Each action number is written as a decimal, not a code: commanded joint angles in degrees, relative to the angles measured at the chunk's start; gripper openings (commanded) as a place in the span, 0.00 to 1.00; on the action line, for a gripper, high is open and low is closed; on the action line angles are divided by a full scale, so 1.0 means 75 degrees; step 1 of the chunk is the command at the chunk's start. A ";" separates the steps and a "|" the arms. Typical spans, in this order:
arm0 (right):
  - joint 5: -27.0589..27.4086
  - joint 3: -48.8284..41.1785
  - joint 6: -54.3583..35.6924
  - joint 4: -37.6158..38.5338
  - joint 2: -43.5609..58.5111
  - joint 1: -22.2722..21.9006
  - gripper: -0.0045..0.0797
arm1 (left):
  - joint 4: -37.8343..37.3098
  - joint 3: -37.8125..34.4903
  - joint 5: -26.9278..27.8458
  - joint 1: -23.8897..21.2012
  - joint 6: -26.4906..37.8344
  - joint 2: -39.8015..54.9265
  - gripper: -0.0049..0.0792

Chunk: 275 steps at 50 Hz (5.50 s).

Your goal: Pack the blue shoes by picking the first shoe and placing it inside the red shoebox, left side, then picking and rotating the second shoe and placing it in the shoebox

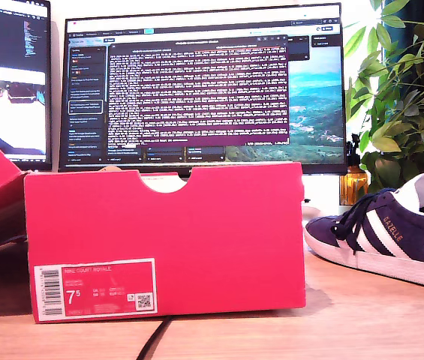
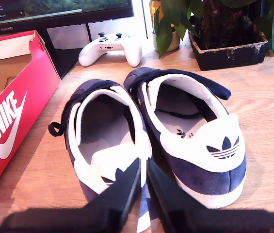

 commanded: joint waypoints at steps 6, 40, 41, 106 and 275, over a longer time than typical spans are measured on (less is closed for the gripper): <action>0.0079 -0.0122 -0.0274 0.0079 -0.0050 0.0026 0.04 | -0.0157 -0.0233 -0.0015 -0.0009 -0.0192 -0.0061 0.04; -0.0527 -0.0122 0.2087 0.2069 -0.0050 0.0035 0.04 | 0.3284 -0.0015 0.1798 -0.0102 -0.1411 -0.0061 0.04; -0.0527 -0.0122 0.2305 0.2095 -0.0050 0.0035 0.04 | 0.3456 -0.0003 0.1804 -0.0119 -0.1478 -0.0061 0.04; -0.0609 0.4167 0.1929 0.2200 0.6248 0.0041 0.04 | -0.1990 0.2276 -0.1192 -0.4986 -0.5024 0.3386 0.04; 0.0737 0.7466 -0.1215 -0.3803 1.2269 0.2495 0.04 | 0.1346 0.2276 -0.2008 -0.5152 -0.6196 0.7428 0.04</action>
